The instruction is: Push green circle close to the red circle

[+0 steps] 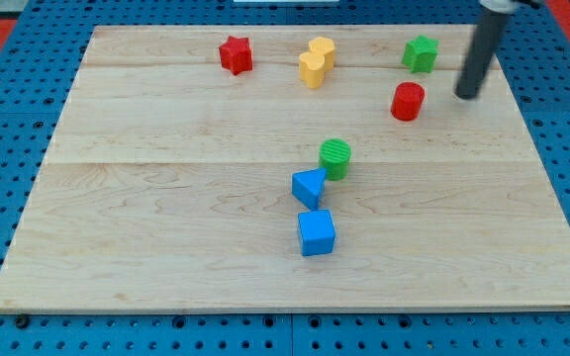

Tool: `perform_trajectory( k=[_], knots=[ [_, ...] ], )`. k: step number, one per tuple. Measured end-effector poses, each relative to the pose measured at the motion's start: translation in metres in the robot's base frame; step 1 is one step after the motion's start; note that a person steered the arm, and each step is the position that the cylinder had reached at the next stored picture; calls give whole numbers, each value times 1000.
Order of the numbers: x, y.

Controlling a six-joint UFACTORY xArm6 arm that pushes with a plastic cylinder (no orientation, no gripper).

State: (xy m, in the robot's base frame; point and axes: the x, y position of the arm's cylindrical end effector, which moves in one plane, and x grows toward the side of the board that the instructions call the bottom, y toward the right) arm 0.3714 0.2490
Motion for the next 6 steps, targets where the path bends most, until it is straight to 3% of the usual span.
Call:
perform_trajectory(
  k=[1, 2, 4, 6],
  knots=[
    [98, -7],
    [128, -93],
    [95, -176],
    [121, -233]
  ],
)
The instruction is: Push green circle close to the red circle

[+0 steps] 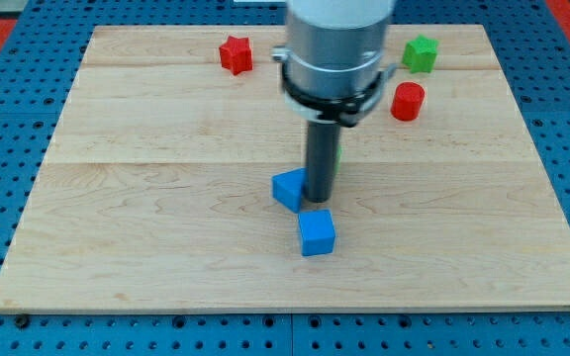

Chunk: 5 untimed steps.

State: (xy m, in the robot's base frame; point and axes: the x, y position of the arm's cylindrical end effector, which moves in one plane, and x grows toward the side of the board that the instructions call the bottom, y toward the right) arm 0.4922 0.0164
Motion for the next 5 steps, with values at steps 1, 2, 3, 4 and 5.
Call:
perform_trajectory(
  k=[1, 2, 3, 4, 5],
  knots=[
    [-26, -13],
    [-49, -3],
    [-50, 13],
    [-33, 11],
    [-58, 22]
  ],
)
